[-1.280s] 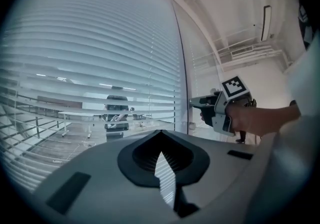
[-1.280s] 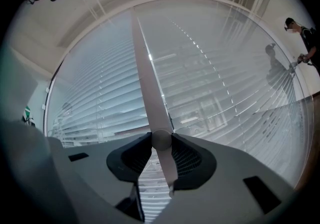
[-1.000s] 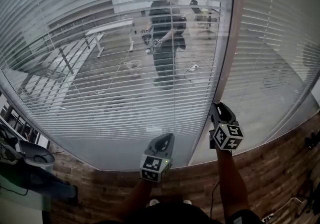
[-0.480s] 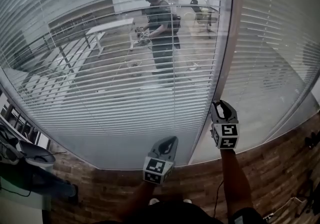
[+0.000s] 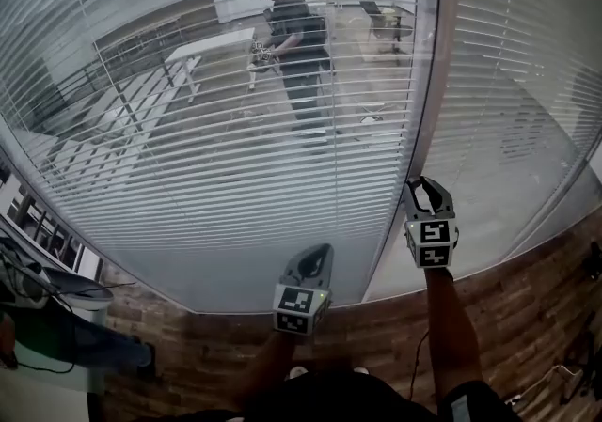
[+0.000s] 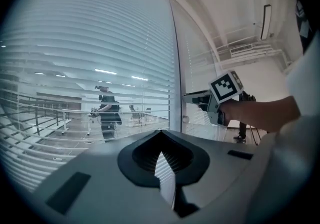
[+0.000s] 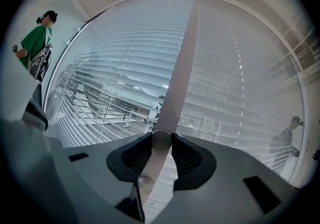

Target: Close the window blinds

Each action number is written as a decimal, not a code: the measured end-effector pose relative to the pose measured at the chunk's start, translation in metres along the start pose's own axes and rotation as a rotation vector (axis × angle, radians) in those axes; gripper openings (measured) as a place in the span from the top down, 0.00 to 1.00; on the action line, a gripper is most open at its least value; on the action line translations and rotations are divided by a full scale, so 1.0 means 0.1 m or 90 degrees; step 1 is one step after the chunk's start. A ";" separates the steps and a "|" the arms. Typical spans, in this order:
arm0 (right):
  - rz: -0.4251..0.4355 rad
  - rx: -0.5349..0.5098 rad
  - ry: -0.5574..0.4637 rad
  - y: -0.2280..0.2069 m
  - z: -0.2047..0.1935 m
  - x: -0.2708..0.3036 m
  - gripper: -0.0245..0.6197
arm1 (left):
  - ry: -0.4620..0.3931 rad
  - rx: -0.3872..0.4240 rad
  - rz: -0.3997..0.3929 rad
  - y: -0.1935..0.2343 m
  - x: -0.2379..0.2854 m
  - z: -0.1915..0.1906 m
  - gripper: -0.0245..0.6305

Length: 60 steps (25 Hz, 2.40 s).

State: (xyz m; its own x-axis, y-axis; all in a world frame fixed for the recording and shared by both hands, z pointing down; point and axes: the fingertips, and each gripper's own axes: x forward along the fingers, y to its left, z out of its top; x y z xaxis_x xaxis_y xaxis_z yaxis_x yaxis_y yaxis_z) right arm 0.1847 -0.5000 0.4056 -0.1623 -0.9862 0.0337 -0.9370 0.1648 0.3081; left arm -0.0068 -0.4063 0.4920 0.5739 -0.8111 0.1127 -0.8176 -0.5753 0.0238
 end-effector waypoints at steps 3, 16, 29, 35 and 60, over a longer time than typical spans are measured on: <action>-0.001 -0.034 0.004 0.02 -0.01 0.00 0.76 | 0.008 0.002 -0.009 -0.05 -0.02 -0.04 0.96; -0.025 -0.300 0.036 0.10 0.03 -0.03 0.76 | 0.013 0.008 -0.021 -0.12 -0.02 -0.14 0.96; -0.055 -0.577 0.043 0.14 -0.09 0.01 0.76 | 0.003 -0.004 -0.013 -0.11 -0.03 -0.09 0.96; -0.065 -0.716 0.052 0.19 -0.10 0.01 0.76 | 0.007 -0.004 -0.020 -0.14 -0.03 -0.16 0.96; 0.026 -0.964 0.061 0.27 -0.20 -0.01 0.76 | 0.025 0.004 -0.006 -0.15 -0.14 -0.21 0.96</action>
State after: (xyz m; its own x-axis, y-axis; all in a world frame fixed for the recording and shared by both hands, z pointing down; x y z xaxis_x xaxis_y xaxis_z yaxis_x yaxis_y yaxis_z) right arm 0.1657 -0.4946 0.4325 -0.1042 -0.9887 0.1074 0.2691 0.0759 0.9601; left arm -0.0035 -0.3843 0.5111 0.5788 -0.8014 0.1507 -0.8122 -0.5830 0.0190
